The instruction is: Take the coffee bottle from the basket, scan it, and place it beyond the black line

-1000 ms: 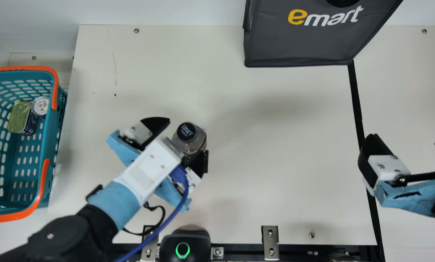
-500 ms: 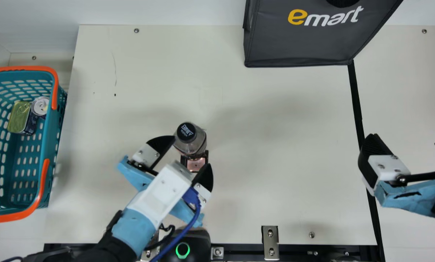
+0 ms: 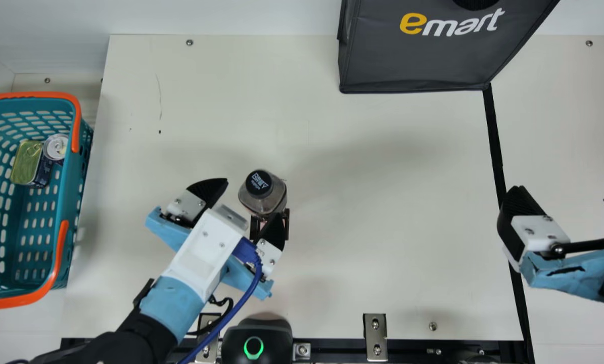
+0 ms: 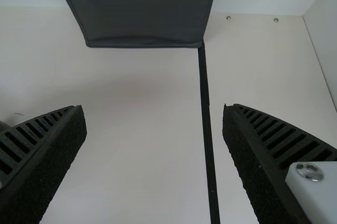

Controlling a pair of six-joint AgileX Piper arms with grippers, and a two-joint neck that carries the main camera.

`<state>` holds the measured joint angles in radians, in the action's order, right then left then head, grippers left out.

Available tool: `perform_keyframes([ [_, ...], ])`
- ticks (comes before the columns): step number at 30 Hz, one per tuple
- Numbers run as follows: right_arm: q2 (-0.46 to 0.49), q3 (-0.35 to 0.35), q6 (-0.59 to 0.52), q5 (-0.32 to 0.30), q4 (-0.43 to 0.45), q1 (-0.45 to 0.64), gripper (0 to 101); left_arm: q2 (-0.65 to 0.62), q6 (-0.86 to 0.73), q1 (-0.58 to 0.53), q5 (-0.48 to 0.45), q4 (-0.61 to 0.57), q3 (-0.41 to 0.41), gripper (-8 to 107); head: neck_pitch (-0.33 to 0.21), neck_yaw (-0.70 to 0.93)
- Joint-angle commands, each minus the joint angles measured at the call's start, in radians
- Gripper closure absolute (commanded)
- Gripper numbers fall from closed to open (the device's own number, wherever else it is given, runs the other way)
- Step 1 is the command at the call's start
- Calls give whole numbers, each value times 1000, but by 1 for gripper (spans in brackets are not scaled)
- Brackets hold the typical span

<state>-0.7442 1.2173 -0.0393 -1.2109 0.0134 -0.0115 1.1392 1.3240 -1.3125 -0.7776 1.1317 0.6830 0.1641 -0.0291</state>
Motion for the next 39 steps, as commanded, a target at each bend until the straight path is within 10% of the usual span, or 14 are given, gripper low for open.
perform_keyframes([
  [1, 0, 0, 0, 0, 0, 0, 10, 4, 6, 3, 9, -2, 5, 9, -26, 2],
  [39, 0, 0, 0, 0, 0, 0, 10, 100, 44, 185, 244, 23, 26, 9, -26, 2],
])
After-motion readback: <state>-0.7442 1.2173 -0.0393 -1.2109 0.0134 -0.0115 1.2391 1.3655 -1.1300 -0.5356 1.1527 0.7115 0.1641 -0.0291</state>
